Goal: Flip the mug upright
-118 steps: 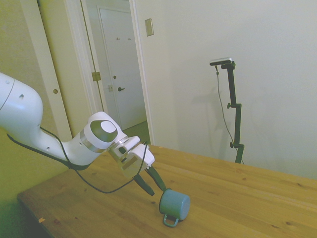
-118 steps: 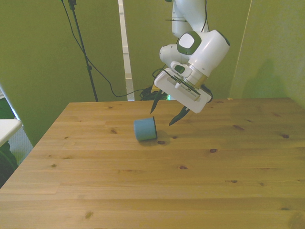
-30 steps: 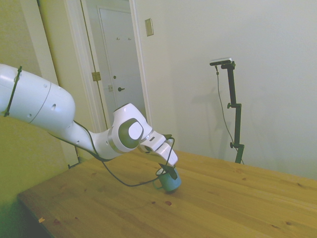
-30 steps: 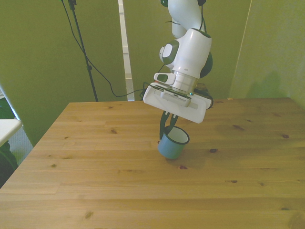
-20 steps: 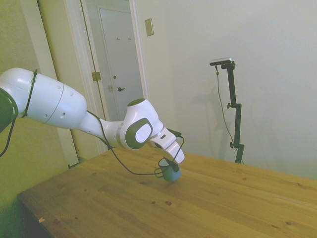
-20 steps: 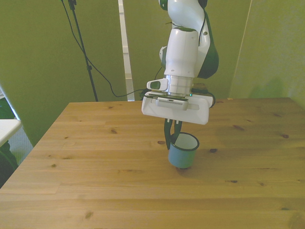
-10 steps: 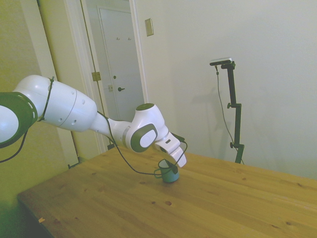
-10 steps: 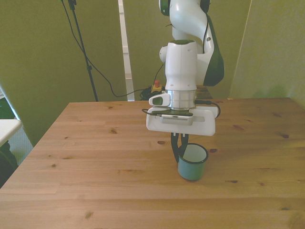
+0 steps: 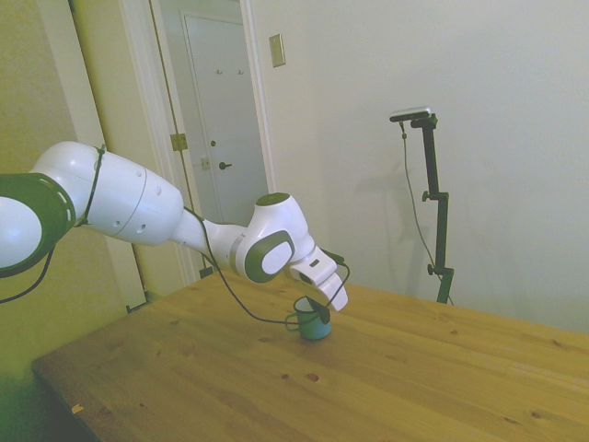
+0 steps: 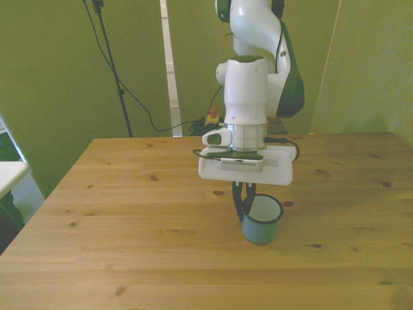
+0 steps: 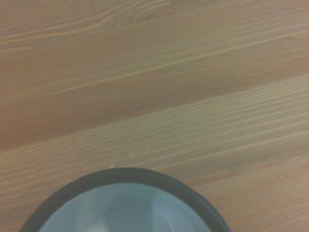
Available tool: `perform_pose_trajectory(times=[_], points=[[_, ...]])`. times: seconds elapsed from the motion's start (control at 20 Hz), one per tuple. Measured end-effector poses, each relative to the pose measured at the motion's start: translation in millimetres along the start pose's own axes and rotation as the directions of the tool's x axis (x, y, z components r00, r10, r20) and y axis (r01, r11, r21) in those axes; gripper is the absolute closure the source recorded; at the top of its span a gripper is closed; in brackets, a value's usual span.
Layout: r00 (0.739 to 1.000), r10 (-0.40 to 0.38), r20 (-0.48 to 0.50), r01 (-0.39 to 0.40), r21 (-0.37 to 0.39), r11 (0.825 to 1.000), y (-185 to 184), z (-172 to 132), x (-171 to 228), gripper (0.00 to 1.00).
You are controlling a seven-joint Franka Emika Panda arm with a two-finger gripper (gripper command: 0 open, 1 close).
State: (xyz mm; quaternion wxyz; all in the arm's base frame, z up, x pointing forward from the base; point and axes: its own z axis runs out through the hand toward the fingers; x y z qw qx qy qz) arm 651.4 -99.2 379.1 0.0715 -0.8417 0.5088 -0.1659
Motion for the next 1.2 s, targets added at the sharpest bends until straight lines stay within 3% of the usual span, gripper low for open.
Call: perform_pose_trajectory(times=[0.3, 0.5, 0.85, 1.2], points=[[1.0, -0.014, -0.004, 0.014, 0.01, 1.0, -3, -7, -1, 0.0], [0.999, -0.03, -0.011, 0.03, 0.04, 0.999, -5, -36, -14, 0.0], [0.992, -0.12, -0.023, 0.122, 0.082, 0.989, 8, -90, -78, 0.0], [0.982, -0.189, -0.013, 0.189, 0.084, 0.978, 27, -103, -140, 0.0]])
